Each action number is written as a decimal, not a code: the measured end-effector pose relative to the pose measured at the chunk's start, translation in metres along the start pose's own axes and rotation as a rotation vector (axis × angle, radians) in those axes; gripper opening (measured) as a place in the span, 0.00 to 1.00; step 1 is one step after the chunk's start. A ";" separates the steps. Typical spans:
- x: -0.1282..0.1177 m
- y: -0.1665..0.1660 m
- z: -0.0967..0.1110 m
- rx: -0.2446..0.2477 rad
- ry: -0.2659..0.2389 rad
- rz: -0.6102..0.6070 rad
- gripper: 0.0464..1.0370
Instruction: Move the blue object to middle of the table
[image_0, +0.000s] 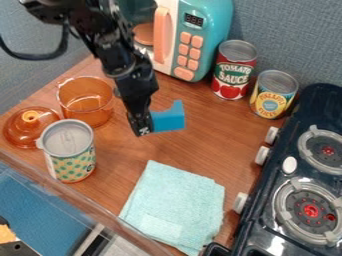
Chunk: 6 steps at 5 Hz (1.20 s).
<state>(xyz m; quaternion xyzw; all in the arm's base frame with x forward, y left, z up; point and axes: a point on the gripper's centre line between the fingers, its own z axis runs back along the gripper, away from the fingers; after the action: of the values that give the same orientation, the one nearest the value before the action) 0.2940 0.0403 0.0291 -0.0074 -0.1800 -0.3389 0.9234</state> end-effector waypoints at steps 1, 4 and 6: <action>-0.012 0.002 -0.016 -0.013 0.033 0.014 0.57; -0.024 -0.002 -0.028 -0.048 0.082 0.021 0.91; -0.025 0.003 -0.026 -0.061 0.084 0.034 0.97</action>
<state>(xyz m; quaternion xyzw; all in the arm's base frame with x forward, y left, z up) 0.2865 0.0543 -0.0039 -0.0243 -0.1303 -0.3285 0.9351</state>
